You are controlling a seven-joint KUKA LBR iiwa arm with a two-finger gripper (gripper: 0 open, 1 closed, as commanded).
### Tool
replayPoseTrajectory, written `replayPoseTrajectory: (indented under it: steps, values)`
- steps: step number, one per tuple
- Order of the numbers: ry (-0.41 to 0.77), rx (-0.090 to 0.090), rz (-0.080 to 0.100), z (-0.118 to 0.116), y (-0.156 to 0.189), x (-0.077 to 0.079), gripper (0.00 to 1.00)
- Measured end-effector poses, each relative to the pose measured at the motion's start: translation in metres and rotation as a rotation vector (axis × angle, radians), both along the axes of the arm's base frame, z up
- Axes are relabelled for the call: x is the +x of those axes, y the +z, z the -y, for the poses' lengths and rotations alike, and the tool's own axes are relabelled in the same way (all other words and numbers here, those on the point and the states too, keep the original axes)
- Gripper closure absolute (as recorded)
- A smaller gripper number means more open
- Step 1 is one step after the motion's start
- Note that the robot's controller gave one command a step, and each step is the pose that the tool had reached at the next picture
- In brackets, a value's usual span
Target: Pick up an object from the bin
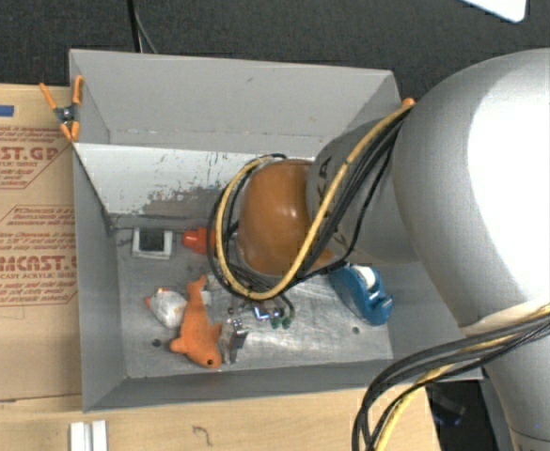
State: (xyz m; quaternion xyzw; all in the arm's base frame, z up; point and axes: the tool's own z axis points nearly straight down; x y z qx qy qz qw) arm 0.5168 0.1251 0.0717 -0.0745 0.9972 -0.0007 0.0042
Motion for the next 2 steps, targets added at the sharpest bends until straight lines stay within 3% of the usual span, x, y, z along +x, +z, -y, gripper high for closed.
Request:
replayPoseTrajectory:
  steps: [1, 2]
  values:
    - [0.072, 0.001, -0.007, -0.0273, 0.0034, -0.0342, 1.0]
    - [0.072, 0.001, -0.007, -0.0273, 0.0034, -0.0342, 1.0]
